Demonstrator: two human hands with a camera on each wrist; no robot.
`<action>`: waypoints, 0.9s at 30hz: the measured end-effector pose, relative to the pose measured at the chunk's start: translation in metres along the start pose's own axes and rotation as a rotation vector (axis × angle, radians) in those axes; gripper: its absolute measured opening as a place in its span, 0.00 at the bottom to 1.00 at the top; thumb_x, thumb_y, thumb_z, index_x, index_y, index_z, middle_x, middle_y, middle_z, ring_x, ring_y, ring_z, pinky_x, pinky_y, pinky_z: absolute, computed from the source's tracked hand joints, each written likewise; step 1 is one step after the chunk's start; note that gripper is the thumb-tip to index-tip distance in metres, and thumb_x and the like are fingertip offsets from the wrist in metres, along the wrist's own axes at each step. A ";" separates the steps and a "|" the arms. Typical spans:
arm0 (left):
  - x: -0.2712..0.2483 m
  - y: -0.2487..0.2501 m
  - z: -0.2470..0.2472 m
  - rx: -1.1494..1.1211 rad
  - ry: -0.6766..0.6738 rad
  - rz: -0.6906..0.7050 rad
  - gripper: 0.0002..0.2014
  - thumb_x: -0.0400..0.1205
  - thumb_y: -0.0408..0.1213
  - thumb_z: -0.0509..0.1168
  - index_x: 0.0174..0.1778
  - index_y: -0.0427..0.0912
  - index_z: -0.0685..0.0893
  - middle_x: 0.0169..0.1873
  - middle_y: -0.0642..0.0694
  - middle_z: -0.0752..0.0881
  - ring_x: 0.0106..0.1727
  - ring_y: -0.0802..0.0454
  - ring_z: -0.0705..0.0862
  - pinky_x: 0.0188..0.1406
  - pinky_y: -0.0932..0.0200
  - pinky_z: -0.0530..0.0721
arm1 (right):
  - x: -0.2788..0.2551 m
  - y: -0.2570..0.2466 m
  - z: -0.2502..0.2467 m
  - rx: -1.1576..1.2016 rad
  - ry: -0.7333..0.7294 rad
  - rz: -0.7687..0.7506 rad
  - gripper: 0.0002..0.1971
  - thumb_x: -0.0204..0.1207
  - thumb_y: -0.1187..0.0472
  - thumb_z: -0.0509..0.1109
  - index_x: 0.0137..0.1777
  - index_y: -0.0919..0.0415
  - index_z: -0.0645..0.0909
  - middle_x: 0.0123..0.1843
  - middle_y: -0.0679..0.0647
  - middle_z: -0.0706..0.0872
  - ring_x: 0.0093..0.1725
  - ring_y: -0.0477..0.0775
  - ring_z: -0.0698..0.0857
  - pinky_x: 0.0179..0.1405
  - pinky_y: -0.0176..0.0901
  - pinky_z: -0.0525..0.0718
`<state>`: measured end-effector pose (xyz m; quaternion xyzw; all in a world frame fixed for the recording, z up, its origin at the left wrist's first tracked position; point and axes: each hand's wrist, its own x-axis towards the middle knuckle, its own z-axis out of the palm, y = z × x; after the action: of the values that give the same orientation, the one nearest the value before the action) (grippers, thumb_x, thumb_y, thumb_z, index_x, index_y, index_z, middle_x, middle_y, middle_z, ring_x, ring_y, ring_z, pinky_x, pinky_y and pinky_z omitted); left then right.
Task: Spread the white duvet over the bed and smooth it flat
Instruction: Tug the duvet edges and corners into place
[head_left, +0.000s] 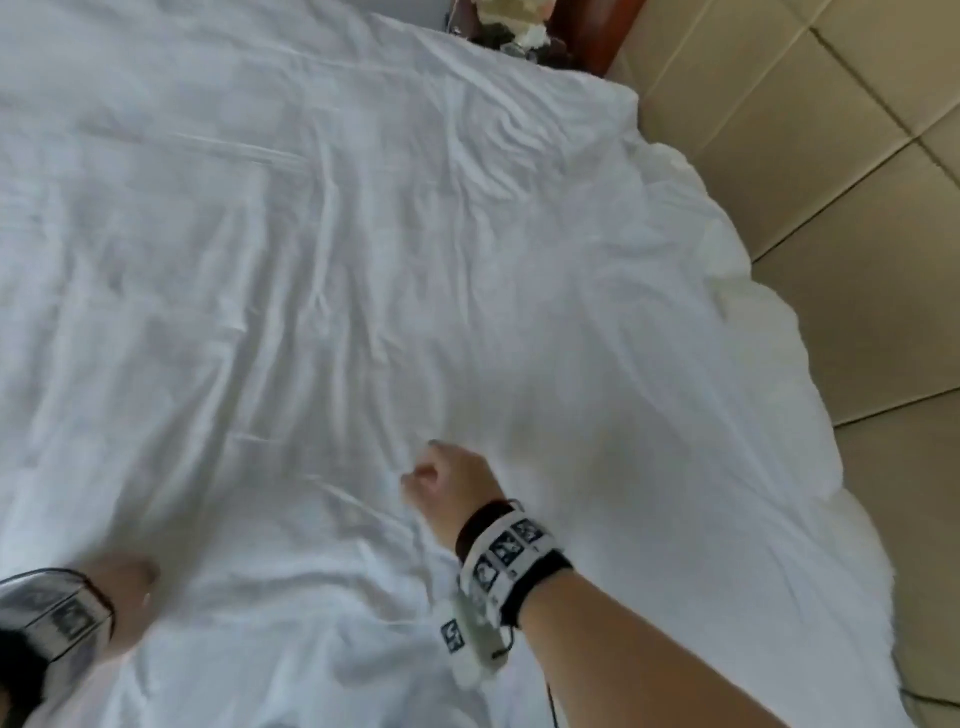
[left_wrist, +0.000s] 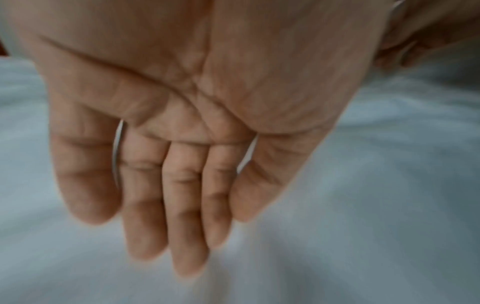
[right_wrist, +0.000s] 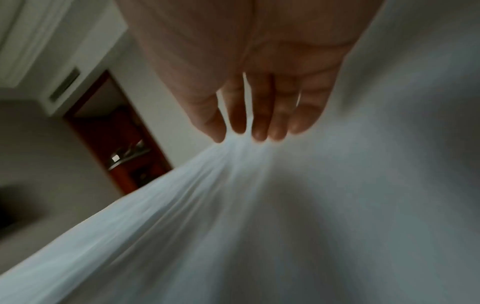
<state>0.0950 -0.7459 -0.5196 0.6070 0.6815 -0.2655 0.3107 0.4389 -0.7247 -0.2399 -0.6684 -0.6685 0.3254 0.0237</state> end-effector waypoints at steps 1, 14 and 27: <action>-0.052 0.039 -0.064 0.072 0.044 0.024 0.27 0.78 0.58 0.57 0.71 0.49 0.77 0.72 0.46 0.79 0.73 0.50 0.77 0.75 0.55 0.71 | 0.019 0.029 -0.044 -0.053 0.182 0.027 0.12 0.78 0.52 0.67 0.55 0.59 0.78 0.57 0.56 0.81 0.58 0.58 0.79 0.60 0.51 0.79; -0.104 0.336 -0.195 -0.014 0.184 0.158 0.51 0.67 0.73 0.56 0.82 0.56 0.45 0.83 0.42 0.51 0.83 0.38 0.54 0.82 0.40 0.53 | 0.093 0.193 -0.208 -0.286 0.403 0.446 0.34 0.75 0.40 0.66 0.76 0.56 0.61 0.69 0.60 0.74 0.68 0.64 0.74 0.64 0.58 0.73; -0.090 0.321 -0.228 -0.094 0.212 0.066 0.50 0.68 0.78 0.53 0.79 0.65 0.33 0.83 0.50 0.33 0.83 0.32 0.42 0.73 0.23 0.62 | 0.072 0.282 -0.307 -0.109 0.607 0.598 0.16 0.82 0.51 0.59 0.54 0.64 0.80 0.58 0.67 0.85 0.52 0.64 0.81 0.51 0.48 0.77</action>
<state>0.3971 -0.5977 -0.2954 0.6388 0.7018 -0.1571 0.2735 0.8227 -0.5652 -0.1589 -0.8985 -0.4242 0.0704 0.0885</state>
